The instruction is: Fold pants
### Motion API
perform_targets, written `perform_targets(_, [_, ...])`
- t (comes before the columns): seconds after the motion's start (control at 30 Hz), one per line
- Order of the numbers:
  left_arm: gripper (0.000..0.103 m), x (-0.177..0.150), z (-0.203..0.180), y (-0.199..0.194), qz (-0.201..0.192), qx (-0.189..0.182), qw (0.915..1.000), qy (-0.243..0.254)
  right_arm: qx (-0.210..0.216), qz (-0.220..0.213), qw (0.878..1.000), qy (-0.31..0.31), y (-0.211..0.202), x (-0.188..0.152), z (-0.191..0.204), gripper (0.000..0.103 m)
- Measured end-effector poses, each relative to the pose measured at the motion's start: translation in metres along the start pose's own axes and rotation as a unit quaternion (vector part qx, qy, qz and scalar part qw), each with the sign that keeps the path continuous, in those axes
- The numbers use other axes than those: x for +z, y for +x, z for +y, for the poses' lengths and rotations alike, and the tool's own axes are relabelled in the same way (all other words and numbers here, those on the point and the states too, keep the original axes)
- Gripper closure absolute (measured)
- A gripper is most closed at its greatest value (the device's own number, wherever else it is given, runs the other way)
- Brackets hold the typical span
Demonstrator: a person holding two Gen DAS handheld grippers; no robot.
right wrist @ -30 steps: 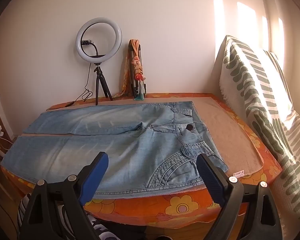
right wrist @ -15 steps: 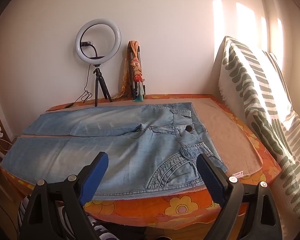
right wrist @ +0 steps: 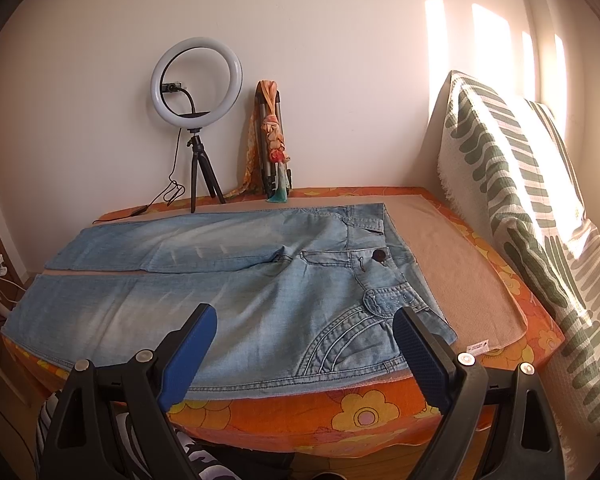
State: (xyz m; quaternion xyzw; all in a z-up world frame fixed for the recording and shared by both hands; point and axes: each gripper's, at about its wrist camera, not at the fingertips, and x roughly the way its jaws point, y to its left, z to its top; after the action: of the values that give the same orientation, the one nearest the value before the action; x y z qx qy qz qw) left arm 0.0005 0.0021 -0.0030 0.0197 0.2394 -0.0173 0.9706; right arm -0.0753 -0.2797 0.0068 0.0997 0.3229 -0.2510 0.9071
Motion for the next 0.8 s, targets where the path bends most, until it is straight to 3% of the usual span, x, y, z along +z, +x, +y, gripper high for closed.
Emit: perform_targets(0.8, [0.0,0.001,-0.0019,0.0011,0.001,-0.002,1.0,-0.001,0.0,0.001,1.0,0.002,0.0006,-0.0037,0.001,0.011])
